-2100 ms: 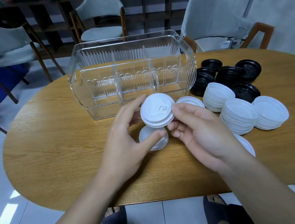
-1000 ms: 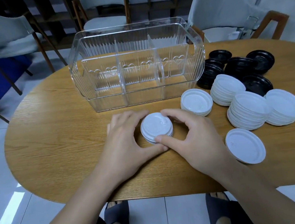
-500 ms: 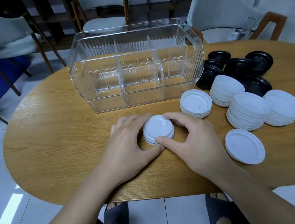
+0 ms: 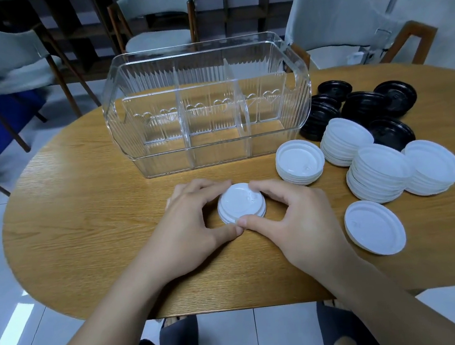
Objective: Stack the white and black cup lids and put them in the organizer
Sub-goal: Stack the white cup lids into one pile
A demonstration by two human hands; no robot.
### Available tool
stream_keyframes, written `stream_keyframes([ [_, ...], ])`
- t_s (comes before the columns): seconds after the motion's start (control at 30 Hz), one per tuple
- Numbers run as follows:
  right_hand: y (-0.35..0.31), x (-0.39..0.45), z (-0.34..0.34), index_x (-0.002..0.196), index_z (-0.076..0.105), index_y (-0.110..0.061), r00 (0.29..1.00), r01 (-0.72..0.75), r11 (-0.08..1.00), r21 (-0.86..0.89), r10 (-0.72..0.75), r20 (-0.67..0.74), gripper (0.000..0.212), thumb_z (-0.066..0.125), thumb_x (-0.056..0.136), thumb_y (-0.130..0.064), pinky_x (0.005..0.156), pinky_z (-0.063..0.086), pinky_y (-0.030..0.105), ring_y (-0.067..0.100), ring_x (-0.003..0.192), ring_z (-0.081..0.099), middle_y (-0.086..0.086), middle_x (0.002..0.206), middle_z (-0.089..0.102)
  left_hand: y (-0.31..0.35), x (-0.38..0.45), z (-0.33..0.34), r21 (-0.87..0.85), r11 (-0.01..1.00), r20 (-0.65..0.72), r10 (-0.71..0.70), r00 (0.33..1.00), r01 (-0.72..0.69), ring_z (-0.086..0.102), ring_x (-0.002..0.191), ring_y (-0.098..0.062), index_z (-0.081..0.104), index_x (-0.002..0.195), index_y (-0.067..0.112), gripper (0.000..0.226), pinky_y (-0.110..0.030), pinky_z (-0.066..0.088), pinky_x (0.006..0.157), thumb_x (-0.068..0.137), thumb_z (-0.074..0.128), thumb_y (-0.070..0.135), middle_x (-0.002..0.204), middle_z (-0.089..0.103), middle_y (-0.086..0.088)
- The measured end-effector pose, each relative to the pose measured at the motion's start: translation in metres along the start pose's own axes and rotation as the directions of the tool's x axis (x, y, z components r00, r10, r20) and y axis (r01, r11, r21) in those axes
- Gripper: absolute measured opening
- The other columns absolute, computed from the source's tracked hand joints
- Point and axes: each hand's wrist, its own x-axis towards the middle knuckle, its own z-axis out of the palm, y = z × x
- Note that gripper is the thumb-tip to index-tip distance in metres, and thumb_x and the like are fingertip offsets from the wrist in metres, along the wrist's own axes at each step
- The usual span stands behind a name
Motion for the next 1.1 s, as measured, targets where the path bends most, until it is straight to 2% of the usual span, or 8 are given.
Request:
stream_keyframes([
  [0.23, -0.002, -0.002, 0.0, 0.15, 0.065, -0.033, 0.999, 0.019, 0.999, -0.048, -0.017, 0.038, 0.072, 0.084, 0.086, -0.061, 0.097, 0.039, 0.0, -0.011, 0.126, 0.055, -0.026, 0.136, 0.069, -0.001, -0.002, 0.0, -0.023, 1.0, -0.018, 0.002, 1.0, -0.003, 0.046, 0.137, -0.002, 0.056, 0.159, 0.046, 0.088, -0.042, 0.04, 0.125, 0.079, 0.085, 0.068, 0.139, 0.059, 0.034],
  [0.33, -0.001, -0.004, -0.001, 0.149, 0.066, -0.026, 0.992, 0.119, 0.986, -0.116, -0.123, -0.024, 0.061, 0.075, 0.097, -0.057, 0.108, 0.046, 0.016, -0.002, 0.132, 0.059, -0.017, 0.142, 0.069, 0.0, -0.001, 0.002, -0.033, 0.999, -0.05, 0.007, 0.999, -0.009, 0.049, 0.136, -0.002, 0.059, 0.157, 0.044, 0.086, -0.043, 0.042, 0.124, 0.077, 0.084, 0.066, 0.138, 0.062, 0.033],
  [0.43, 0.004, 0.0, -0.007, 0.135, 0.076, -0.015, 0.933, 0.253, 0.942, -0.219, -0.298, -0.201, 0.038, 0.078, 0.102, -0.035, 0.106, 0.054, 0.034, 0.015, 0.124, 0.068, -0.004, 0.13, 0.076, 0.003, 0.0, 0.002, -0.017, 1.0, -0.055, 0.011, 0.998, -0.012, 0.049, 0.137, -0.003, 0.057, 0.159, 0.044, 0.089, -0.044, 0.041, 0.125, 0.076, 0.084, 0.062, 0.142, 0.06, 0.032],
  [0.5, 0.011, 0.008, -0.016, 0.128, 0.079, -0.013, 0.903, 0.243, 0.906, -0.347, -0.342, -0.259, 0.031, 0.081, 0.1, -0.028, 0.102, 0.052, 0.044, 0.025, 0.116, 0.066, 0.0, 0.12, 0.074, 0.004, 0.0, 0.003, -0.032, 0.999, -0.07, 0.012, 0.997, -0.014, 0.05, 0.138, -0.002, 0.056, 0.158, 0.045, 0.092, -0.045, 0.042, 0.125, 0.074, 0.082, 0.07, 0.143, 0.059, 0.032],
  [0.6, 0.022, 0.019, -0.027, 0.115, 0.081, -0.016, 0.935, 0.091, 0.838, -0.538, -0.258, -0.245, 0.029, 0.079, 0.098, -0.039, 0.097, 0.039, 0.045, 0.029, 0.11, 0.058, 0.001, 0.114, 0.066, 0.01, -0.001, 0.008, -0.021, 1.0, -0.135, 0.005, 0.991, -0.008, 0.052, 0.137, 0.0, 0.062, 0.153, 0.044, 0.093, -0.046, 0.043, 0.123, 0.072, 0.078, 0.087, 0.141, 0.062, 0.031],
  [0.7, 0.028, 0.023, -0.028, 0.097, 0.083, -0.019, 0.958, 0.033, 0.789, -0.614, -0.199, -0.205, 0.02, 0.08, 0.097, -0.039, 0.093, 0.035, 0.046, 0.029, 0.106, 0.055, -0.001, 0.106, 0.064, 0.016, 0.0, 0.017, 0.025, 0.999, -0.202, 0.03, 0.979, -0.026, 0.053, 0.135, -0.003, 0.066, 0.147, 0.041, 0.089, -0.047, 0.044, 0.12, 0.074, 0.074, 0.09, 0.139, 0.063, 0.028],
  [0.83, 0.029, 0.024, -0.026, 0.089, 0.081, -0.022, 0.952, 0.047, 0.78, -0.625, -0.225, -0.21, 0.009, 0.079, 0.097, -0.024, 0.091, 0.036, 0.046, 0.028, 0.099, 0.058, -0.004, 0.094, 0.066, 0.017, 0.002, 0.026, 0.05, 0.997, -0.182, 0.07, 0.981, -0.062, 0.054, 0.135, -0.011, 0.066, 0.149, 0.034, 0.087, -0.049, 0.047, 0.117, 0.08, 0.073, 0.086, 0.143, 0.062, 0.021],
  [1.1, 0.027, 0.023, -0.027, 0.089, 0.077, -0.023, 0.957, 0.025, 0.843, -0.538, -0.176, -0.232, 0.009, 0.086, 0.092, -0.023, 0.093, 0.032, 0.041, 0.025, 0.098, 0.059, -0.008, 0.094, 0.066, 0.015, 0.002, 0.026, 0.025, 0.996, -0.156, 0.089, 0.984, -0.086, 0.055, 0.136, -0.009, 0.066, 0.15, 0.035, 0.077, -0.048, 0.047, 0.118, 0.086, 0.074, 0.077, 0.144, 0.062, 0.024],
])
